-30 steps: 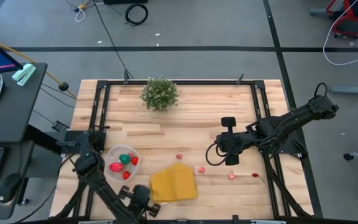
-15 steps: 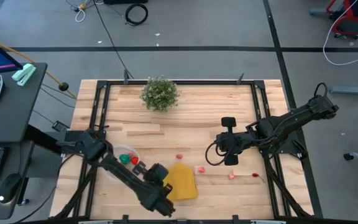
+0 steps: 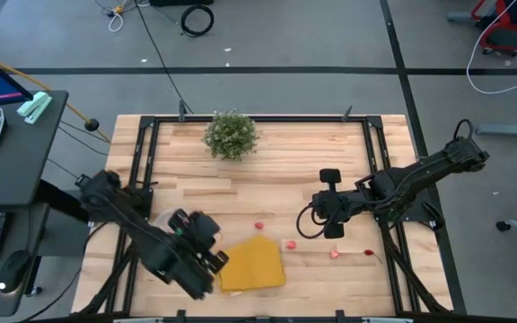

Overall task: Pick and placing Produce into tupperware
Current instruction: Put the cherry into the transparent bin, then put the peach into the transparent bin, then put the cherry into the transparent bin

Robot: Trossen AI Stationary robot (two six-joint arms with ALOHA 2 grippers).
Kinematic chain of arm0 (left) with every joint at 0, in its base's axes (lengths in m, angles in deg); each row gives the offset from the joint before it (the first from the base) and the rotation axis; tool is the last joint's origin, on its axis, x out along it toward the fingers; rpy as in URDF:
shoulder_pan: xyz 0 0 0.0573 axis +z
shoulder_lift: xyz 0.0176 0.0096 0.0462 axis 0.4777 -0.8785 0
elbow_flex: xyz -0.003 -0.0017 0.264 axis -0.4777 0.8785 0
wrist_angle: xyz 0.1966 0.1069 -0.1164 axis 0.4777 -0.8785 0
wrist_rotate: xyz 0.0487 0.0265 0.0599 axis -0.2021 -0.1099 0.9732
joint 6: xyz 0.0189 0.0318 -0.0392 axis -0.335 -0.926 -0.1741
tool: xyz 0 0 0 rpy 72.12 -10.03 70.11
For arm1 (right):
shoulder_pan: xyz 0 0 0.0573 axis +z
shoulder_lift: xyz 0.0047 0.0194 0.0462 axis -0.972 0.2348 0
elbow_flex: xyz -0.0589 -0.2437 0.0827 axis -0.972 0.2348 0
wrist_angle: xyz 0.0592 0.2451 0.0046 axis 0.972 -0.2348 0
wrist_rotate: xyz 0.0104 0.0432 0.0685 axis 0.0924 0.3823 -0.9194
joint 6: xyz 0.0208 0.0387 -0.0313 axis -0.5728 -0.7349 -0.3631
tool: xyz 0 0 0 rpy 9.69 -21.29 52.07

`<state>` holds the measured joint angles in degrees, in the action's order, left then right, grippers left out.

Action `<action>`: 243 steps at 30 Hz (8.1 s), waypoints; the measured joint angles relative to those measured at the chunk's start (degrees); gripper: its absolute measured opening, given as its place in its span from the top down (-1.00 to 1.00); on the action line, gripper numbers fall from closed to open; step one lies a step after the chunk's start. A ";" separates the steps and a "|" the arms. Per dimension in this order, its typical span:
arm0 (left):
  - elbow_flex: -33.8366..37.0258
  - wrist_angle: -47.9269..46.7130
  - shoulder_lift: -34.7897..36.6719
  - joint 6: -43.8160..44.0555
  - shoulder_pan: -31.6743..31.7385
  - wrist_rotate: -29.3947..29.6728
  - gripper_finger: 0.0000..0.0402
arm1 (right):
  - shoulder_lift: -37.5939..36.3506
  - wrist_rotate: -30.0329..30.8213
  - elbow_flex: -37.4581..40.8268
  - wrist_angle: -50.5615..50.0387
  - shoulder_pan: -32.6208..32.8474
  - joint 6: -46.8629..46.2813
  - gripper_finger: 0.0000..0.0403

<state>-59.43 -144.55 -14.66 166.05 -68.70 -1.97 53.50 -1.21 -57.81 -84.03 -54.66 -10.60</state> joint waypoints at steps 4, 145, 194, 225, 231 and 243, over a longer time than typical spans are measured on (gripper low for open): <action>7.14 0.00 6.51 2.95 -0.51 -4.95 0.96 | 0.00 -0.03 0.00 -0.07 0.00 -0.01 0.94; 29.33 14.82 19.14 -9.39 2.78 11.54 0.48 | 68.15 -24.99 -44.58 65.33 -9.79 13.27 0.65; 29.46 7.81 19.88 9.82 -2.74 5.23 0.86 | 46.26 -6.29 -52.35 -31.37 -15.05 4.06 0.24; 29.51 27.85 4.75 4.05 -2.64 8.97 0.80 | -2.25 -16.54 19.80 -11.98 21.70 -50.45 0.13; 29.51 28.22 4.78 4.22 -2.64 8.97 0.85 | 0.04 -23.51 20.02 -10.00 26.52 -56.22 0.06; 29.51 28.26 4.78 4.12 -2.64 8.97 0.81 | 5.45 -23.04 20.02 -6.22 32.64 -70.40 0.04</action>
<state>-29.92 -116.30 -9.88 170.17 -71.34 7.01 58.95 -24.25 -37.79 -90.24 -22.02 -81.00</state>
